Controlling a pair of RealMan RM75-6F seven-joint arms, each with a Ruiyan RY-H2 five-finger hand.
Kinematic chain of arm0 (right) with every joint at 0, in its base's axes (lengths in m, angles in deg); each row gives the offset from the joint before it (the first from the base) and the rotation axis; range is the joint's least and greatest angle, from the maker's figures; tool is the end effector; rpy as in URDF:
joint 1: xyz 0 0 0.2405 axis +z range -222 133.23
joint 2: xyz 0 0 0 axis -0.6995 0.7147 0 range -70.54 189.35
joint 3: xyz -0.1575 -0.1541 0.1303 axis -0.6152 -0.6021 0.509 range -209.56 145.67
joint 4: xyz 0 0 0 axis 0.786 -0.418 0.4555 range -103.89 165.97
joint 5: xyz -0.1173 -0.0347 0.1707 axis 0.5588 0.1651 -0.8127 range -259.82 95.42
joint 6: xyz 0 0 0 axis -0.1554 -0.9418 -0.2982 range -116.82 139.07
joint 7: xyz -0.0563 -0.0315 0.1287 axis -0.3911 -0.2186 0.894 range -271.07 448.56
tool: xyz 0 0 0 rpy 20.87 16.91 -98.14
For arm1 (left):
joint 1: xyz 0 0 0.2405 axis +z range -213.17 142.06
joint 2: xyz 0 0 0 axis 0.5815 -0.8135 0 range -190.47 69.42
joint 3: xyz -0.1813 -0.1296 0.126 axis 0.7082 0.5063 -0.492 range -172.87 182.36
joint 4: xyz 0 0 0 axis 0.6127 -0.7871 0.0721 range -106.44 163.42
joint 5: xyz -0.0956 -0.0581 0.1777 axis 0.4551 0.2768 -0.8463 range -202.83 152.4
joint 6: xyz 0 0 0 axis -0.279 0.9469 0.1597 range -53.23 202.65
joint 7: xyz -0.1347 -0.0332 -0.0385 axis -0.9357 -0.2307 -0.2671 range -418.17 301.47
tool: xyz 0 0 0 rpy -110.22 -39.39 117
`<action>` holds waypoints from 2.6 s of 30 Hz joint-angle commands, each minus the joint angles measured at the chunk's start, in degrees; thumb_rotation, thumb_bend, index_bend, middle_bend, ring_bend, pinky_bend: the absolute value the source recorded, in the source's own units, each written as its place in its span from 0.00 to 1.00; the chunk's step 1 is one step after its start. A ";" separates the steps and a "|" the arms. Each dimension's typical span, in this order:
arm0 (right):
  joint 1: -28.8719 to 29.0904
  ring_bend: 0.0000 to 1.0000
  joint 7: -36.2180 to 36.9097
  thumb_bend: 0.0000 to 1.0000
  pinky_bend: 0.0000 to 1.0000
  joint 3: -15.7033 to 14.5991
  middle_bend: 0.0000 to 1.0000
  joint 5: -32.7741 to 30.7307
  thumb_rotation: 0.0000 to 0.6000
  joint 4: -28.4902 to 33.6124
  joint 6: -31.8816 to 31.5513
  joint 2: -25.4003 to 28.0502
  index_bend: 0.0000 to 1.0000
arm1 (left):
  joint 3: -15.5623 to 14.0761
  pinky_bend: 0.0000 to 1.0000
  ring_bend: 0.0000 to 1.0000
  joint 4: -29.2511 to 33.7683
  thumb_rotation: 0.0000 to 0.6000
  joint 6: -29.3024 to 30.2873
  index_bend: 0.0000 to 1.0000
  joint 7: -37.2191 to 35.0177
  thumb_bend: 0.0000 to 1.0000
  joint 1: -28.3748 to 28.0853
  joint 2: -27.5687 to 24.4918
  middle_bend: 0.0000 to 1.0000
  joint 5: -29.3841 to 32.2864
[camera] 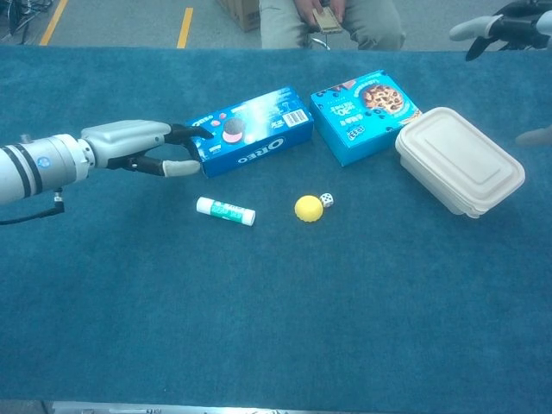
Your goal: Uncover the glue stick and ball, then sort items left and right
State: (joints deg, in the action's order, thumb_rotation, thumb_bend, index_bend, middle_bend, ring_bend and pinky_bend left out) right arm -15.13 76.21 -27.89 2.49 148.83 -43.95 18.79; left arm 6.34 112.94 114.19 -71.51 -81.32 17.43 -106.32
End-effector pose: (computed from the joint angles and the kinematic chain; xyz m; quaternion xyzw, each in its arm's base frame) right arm -0.1757 -0.2542 0.1728 0.8058 -0.2892 0.2853 0.4309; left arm -0.1803 0.3274 -0.0053 -0.7961 -0.4589 -0.2988 0.2576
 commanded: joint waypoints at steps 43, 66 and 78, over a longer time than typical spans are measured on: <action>-0.88 0.09 0.96 0.00 0.08 0.37 0.24 0.35 1.00 -0.36 -0.21 0.23 0.09 | 3.58 0.07 0.13 -4.81 0.13 -10.90 0.22 5.86 0.19 -5.41 -0.17 0.22 16.99; -1.30 0.09 1.83 0.00 0.08 0.27 0.24 1.06 1.00 -0.76 -0.33 0.35 0.09 | 6.12 0.07 0.12 -3.33 0.13 -4.99 0.22 9.78 0.19 -5.50 -0.74 0.20 17.97; -1.64 0.09 1.81 0.00 0.08 0.25 0.24 0.78 1.00 -0.52 -0.55 0.74 0.09 | 5.73 0.07 0.09 -10.01 0.13 -8.97 0.22 12.76 0.19 -8.42 3.61 0.19 24.05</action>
State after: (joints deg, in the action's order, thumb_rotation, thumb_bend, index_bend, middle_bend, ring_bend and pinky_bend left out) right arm -16.75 78.02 -27.63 3.28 148.32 -44.49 19.52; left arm 12.36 103.17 105.54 -59.06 -89.52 20.79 -82.60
